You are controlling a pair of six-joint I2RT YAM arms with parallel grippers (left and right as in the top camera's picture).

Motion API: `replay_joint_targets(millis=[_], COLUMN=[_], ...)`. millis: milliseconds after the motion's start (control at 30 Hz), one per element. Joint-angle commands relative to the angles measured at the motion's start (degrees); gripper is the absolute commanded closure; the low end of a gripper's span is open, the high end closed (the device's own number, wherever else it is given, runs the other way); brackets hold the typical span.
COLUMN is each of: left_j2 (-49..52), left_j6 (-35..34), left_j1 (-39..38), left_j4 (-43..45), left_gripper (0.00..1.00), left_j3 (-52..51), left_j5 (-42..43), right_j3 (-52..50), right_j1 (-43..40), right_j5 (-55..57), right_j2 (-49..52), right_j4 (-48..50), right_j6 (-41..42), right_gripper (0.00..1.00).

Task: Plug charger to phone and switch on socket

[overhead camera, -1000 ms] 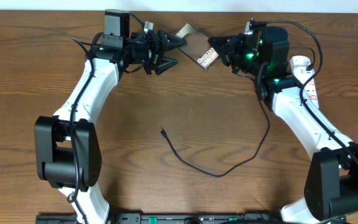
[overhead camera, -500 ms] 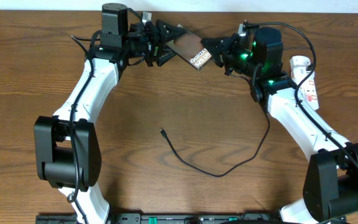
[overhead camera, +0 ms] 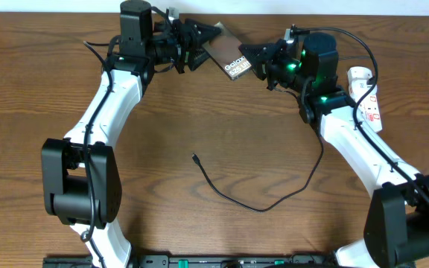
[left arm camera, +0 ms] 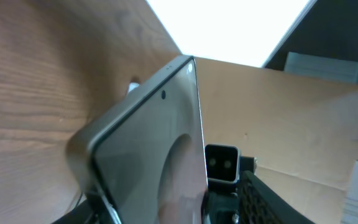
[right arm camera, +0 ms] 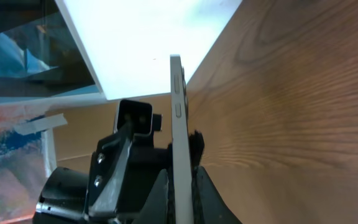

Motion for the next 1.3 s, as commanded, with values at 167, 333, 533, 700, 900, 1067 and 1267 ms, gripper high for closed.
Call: replay_joint_targets(millis=[167,333,533,700,900,1067,1267], left_j2=[-1.5,-1.5,-1.5,-1.5,-1.5,-1.5,-1.5], left_j6=[-2.1,-2.0,-2.0,-2.0,-2.6,-3.5,-3.6], left_j1=[-0.7,-0.7,-0.7,-0.7,-0.7,-0.7,-0.7], left_j4=[7.9,7.9,10.6,13.7,17.0,18.9,19.1], left_gripper=[0.59,0.64,0.68,0.70,0.70,0.70,0.70], left_j3=[1.3,1.3,1.3,1.3,1.3,1.3,1.3], left_j5=[3.4,5.7,10.4,14.1,14.5,16.5,19.0], right_j3=[0.5,0.5,0.5,0.5,0.5,0.5,0.5], right_j1=[1.8,1.9,1.9,1.9,1.9,1.9,2.2], right_j5=[-4.4,-5.0,-7.7,-8.3,-10.1,-11.7,-13.5], right_j2=[-1.0,-1.0,-1.0,-1.0,-1.0,-1.0,-1.0], right_j4=[-2.9,-3.2,-3.5,-4.3,-4.2,-5.3,-5.9], right_j6=[-2.2,-4.7,-7.5,-7.7,-9.0,-13.0,-18.4], right_gripper=[0.99,0.99,0.99,0.99,0.99,0.99,0.99])
